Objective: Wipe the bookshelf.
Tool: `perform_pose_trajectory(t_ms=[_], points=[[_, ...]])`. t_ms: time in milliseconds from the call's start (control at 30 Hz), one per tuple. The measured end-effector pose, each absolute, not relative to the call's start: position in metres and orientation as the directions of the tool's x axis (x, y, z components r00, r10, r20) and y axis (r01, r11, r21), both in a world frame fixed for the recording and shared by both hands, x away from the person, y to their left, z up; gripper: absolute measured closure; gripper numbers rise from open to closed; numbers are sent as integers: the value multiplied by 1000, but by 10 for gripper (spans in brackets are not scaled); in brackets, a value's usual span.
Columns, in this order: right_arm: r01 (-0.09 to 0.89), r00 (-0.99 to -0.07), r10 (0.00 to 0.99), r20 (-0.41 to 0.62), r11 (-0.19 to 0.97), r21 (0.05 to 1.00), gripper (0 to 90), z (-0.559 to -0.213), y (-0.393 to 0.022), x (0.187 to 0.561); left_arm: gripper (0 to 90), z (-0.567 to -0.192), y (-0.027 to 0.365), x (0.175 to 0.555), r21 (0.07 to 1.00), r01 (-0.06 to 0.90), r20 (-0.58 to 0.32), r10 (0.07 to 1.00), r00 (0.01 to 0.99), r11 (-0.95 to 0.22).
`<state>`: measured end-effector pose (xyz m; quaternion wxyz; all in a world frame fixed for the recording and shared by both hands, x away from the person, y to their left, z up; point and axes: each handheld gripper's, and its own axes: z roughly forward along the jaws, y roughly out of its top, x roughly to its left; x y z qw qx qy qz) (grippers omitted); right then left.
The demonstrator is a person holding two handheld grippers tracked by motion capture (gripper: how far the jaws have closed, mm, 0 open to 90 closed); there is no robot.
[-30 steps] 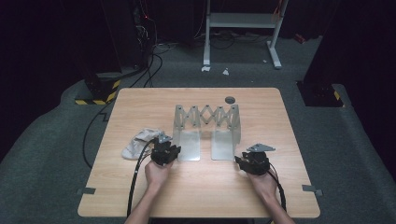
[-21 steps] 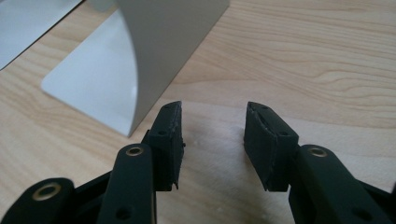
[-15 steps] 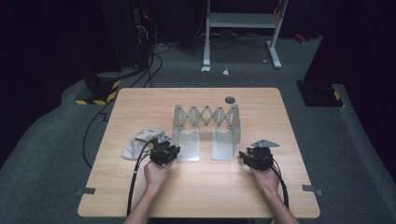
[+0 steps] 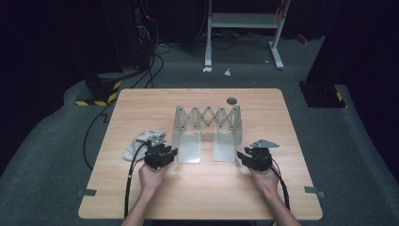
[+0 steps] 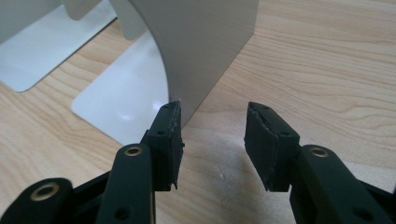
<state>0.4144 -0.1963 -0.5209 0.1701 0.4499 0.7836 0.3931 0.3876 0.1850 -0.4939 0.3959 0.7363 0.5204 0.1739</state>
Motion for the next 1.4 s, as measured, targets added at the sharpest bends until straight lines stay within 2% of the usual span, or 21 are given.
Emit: perform_pose_trajectory(t_ms=[167, 300, 500, 967, 1233, 1400], points=[[560, -554, 827, 98, 283, 778, 564, -520, -195, 410, 551, -486, 196, 382, 772, 621, -135, 919, 371, -137], [555, -565, 819, 96, 291, 779, 558, -521, -189, 411, 449, -484, 207, 382, 758, 639, -117, 938, 325, -127], [553, -567, 819, 88, 299, 778, 558, -524, -182, 415, 369, -478, 221, 383, 764, 638, -125, 947, 296, -98], [557, -550, 834, 54, 318, 768, 561, -528, -178, 419, 345, -473, 257, 394, 723, 688, -105, 975, 197, -61], [569, -548, 835, 54, 324, 756, 542, -529, -177, 420, 349, -475, 283, 404, 718, 695, -147, 984, 105, 33], [570, -549, 835, 45, 334, 751, 539, -529, -176, 420, 343, -477, 293, 411, 708, 704, -176, 981, 87, 65]])
